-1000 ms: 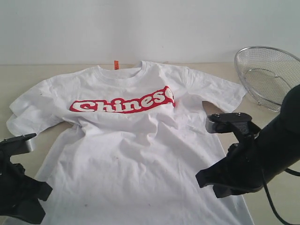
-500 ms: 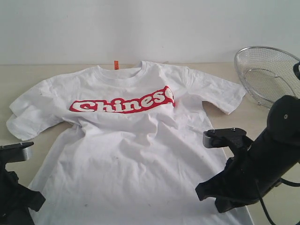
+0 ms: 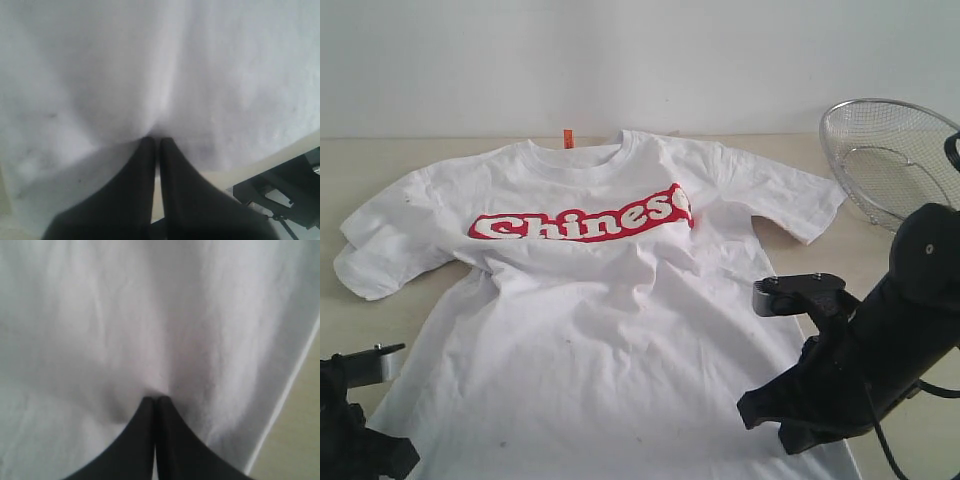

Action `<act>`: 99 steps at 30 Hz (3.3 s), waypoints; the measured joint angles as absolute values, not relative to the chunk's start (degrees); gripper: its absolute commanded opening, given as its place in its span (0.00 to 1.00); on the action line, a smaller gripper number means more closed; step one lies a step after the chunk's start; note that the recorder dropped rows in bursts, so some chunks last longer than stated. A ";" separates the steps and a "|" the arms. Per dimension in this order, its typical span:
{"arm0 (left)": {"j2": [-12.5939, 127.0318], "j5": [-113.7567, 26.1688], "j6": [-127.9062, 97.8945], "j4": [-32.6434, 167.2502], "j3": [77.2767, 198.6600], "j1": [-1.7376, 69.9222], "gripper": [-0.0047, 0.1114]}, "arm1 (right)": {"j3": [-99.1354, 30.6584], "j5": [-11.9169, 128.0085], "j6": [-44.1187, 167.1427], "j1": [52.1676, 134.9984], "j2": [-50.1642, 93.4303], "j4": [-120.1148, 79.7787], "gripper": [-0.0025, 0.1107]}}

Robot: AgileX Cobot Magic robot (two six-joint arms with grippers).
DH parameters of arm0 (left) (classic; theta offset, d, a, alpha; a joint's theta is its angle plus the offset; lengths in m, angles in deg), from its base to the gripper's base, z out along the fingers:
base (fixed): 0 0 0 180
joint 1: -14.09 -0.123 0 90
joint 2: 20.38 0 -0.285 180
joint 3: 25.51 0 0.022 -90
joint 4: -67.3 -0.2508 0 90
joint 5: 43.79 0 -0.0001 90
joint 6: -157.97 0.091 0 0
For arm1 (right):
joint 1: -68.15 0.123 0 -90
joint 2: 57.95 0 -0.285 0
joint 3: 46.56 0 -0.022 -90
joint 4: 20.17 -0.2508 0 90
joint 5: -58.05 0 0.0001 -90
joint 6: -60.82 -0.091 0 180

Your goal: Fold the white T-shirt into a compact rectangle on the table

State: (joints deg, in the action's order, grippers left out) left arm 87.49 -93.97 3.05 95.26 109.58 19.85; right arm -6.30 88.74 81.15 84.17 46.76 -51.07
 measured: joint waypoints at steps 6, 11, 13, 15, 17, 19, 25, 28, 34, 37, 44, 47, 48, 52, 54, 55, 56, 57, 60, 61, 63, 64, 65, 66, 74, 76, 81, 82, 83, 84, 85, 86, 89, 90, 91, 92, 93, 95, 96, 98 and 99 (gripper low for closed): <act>88.01 -95.29 2.77 93.85 110.54 19.85 0.08 | -6.60 90.40 81.15 84.17 47.83 -50.78 0.02; 88.01 -98.36 2.53 92.64 110.54 19.85 0.08 | -7.60 92.68 81.13 84.05 49.50 -50.05 0.02; 88.01 -99.19 2.42 92.56 110.54 19.85 0.08 | -7.74 93.12 79.99 84.05 49.60 -48.96 0.02; 88.01 -100.61 2.42 92.41 110.54 19.85 0.08 | -7.74 93.61 79.42 84.05 49.60 -48.11 0.02; 88.01 -101.29 2.42 92.13 110.54 19.85 0.08 | -7.86 94.14 77.89 84.05 49.60 -46.63 0.02; 88.01 -101.70 2.42 91.89 110.54 19.85 0.08 | -8.14 95.35 74.86 84.15 49.60 -43.31 0.02; 88.01 -104.97 2.42 91.77 110.54 19.85 0.08 | -8.49 98.64 70.65 84.15 49.60 -37.71 0.02; 87.44 -106.27 3.96 93.53 110.54 19.85 0.08 | -9.81 103.03 70.46 84.15 49.60 -35.01 0.02; 82.63 -106.76 5.58 94.68 114.01 19.85 0.08 | -9.09 101.78 75.87 84.15 42.68 -38.97 0.02; 82.24 -104.42 5.58 94.68 116.10 19.85 0.08 | -9.09 101.04 76.48 84.15 39.73 -39.66 0.02; 84.57 -100.91 5.67 93.71 117.83 19.85 0.08 | -9.09 100.62 76.67 84.15 38.72 -40.26 0.02; 86.24 -97.68 5.67 92.59 117.83 19.85 0.08 | -9.09 99.86 76.78 84.15 38.72 -40.78 0.02; 86.68 -96.45 5.67 92.49 117.83 19.85 0.08 | -9.09 99.88 76.89 84.15 38.72 -40.95 0.02; 87.78 -93.77 5.67 92.35 117.86 19.85 0.08 | -9.09 99.61 77.26 84.15 38.72 -41.62 0.02; 88.43 -93.62 5.67 92.31 117.86 19.85 0.08 | -9.09 99.61 77.35 84.15 38.72 -41.85 0.02; 88.78 -93.73 5.67 92.22 117.96 19.85 0.08 | -9.09 99.61 77.35 84.15 38.72 -41.85 0.02; 89.46 -93.92 5.67 92.18 117.96 19.85 0.08 | -9.09 99.61 77.50 84.15 38.72 -41.85 0.02; 90.18 -94.33 5.55 91.71 117.96 19.85 0.08 | -9.09 99.61 77.50 84.15 38.72 -41.85 0.02; 91.38 -95.86 3.39 90.31 118.41 19.85 0.08 | -9.09 99.61 77.72 84.15 38.72 -41.85 0.02; 91.63 -96.63 2.49 89.79 118.48 19.85 0.08 | -9.09 99.61 77.82 84.15 38.72 -41.85 0.02; 91.87 -97.93 1.37 88.71 118.53 19.85 0.08 | -9.09 99.61 77.97 84.15 38.72 -41.85 0.02; 92.10 -98.76 1.11 88.02 118.53 19.85 0.08 | -9.09 99.61 77.97 84.15 38.72 -41.85 0.02; 92.23 -99.32 0.97 87.73 118.53 19.85 0.08 | -9.09 99.46 77.97 84.15 38.72 -41.85 0.02; 92.39 -99.97 0.73 87.15 118.53 19.85 0.08 | -9.09 99.37 77.97 84.15 38.72 -41.85 0.02; 93.00 -104.34 0.51 85.18 118.41 19.85 0.08 | -9.09 98.99 78.13 84.15 38.72 -41.85 0.02; 93.00 -104.57 0.51 85.18 118.41 19.85 0.08 | -9.09 98.99 78.13 84.15 38.72 -41.98 0.02; 92.77 -105.17 0.51 85.49 118.41 19.85 0.08 | -9.09 98.99 78.26 84.15 38.72 -42.23 0.02; 92.46 -105.26 0.51 85.95 118.71 19.85 0.08 | -9.09 98.99 78.26 84.15 38.72 -42.23 0.02; 91.86 -105.32 0.51 86.68 119.18 19.85 0.08 | -9.09 98.96 78.26 84.15 38.72 -42.23 0.02; 91.28 -105.58 0.51 87.29 119.86 19.85 0.08 | -9.09 98.76 78.26 84.15 38.72 -42.33 0.02; 90.82 -106.16 0.51 87.67 120.53 19.85 0.08 | -9.09 98.77 78.26 84.15 38.72 -42.31 0.02; 90.33 -106.84 0.51 88.07 121.49 19.85 0.08 | -9.09 98.77 78.26 84.15 38.72 -42.31 0.02; 89.27 -107.52 0.51 88.40 123.98 19.85 0.08 | -9.09 98.66 78.26 84.15 38.72 -42.45 0.02; 89.18 -107.13 0.51 88.48 124.71 19.85 0.08 | -9.09 98.66 78.26 84.15 38.72 -42.45 0.02; 89.18 -106.50 0.51 88.48 125.34 19.85 0.08 | -9.09 98.55 78.26 84.15 38.72 -42.49 0.02; 89.18 -105.49 0.51 88.48 125.82 19.85 0.08 | -9.09 98.55 78.26 84.15 38.72 -42.62 0.02; 89.44 -104.38 0.51 88.48 126.19 19.85 0.08 | -9.09 98.55 78.26 84.15 38.72 -42.71 0.02; 90.11 -102.39 0.62 88.48 126.50 19.85 0.08 | -9.09 98.55 78.26 84.15 38.72 -42.71 0.02; 90.50 -101.57 0.74 88.48 126.51 19.85 0.08 | -9.09 98.55 78.26 84.15 38.72 -42.71 0.02; 91.25 -100.63 0.98 88.48 126.62 19.85 0.08 | -9.09 98.55 78.26 84.15 38.72 -42.71 0.02; 91.67 -100.13 1.10 88.48 126.62 19.85 0.08 | -9.09 98.55 78.26 84.15 38.72 -42.71 0.02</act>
